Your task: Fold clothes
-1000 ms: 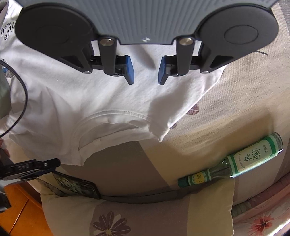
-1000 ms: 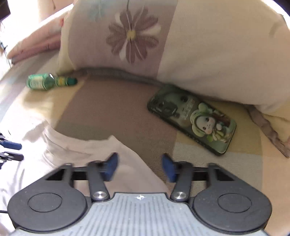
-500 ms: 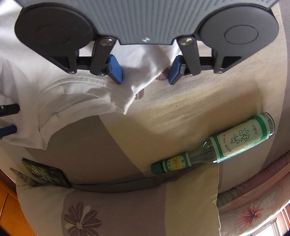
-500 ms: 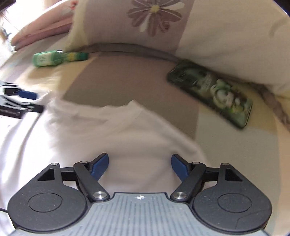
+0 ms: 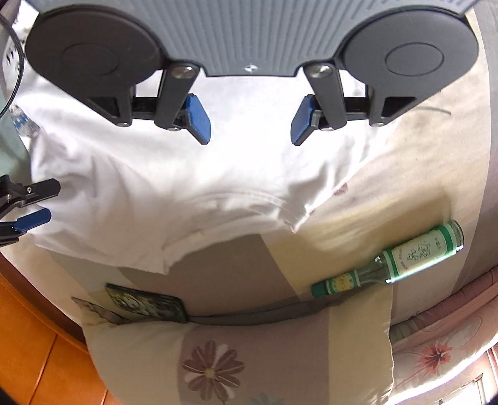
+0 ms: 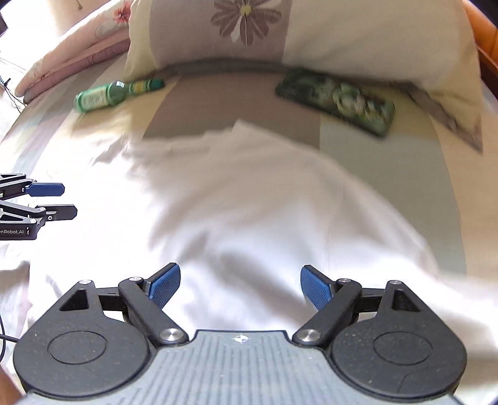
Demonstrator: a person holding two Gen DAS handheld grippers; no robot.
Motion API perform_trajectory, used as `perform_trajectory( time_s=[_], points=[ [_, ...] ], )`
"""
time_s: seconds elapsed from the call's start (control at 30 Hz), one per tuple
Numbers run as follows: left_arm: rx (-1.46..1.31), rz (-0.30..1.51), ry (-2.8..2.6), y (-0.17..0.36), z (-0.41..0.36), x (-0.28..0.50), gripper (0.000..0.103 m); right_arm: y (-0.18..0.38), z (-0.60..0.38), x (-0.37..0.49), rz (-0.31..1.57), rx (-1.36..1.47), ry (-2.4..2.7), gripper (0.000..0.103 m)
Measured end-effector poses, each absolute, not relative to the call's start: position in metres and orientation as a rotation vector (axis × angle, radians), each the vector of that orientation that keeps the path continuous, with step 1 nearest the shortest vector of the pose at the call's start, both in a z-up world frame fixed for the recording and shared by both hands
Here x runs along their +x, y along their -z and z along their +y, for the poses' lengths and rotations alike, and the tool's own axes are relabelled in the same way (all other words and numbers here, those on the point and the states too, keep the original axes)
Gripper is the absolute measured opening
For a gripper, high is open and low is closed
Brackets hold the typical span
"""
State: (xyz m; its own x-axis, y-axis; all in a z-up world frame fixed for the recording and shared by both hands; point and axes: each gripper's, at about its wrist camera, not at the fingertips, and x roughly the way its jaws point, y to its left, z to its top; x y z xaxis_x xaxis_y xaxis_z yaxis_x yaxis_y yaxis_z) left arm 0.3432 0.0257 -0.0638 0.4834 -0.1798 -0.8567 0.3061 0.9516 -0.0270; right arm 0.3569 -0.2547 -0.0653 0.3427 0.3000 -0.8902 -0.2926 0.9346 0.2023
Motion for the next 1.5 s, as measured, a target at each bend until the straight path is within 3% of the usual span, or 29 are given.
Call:
perform_trajectory(
  time_s=[0.37, 0.83, 1.2, 1.5],
  points=[
    [-0.012, 1.232, 0.254, 0.091, 0.016, 0.255, 0.061, 0.075, -0.243, 0.264, 1.307, 0.140, -0.372, 0.088],
    [-0.054, 1.214, 0.230, 0.076, 0.042, 0.235, 0.061, 0.084, -0.236, 0.237, 1.375, 0.215, -0.328, 0.089],
    [-0.017, 1.182, 0.329, 0.076, 0.024, 0.268, 0.061, 0.063, -0.274, 0.246, 1.259, 0.249, -0.159, 0.089],
    [0.035, 1.157, 0.364, 0.065, 0.000, 0.283, 0.063, 0.022, -0.350, 0.315, 1.060, -0.139, -0.166, 0.080]
  ],
)
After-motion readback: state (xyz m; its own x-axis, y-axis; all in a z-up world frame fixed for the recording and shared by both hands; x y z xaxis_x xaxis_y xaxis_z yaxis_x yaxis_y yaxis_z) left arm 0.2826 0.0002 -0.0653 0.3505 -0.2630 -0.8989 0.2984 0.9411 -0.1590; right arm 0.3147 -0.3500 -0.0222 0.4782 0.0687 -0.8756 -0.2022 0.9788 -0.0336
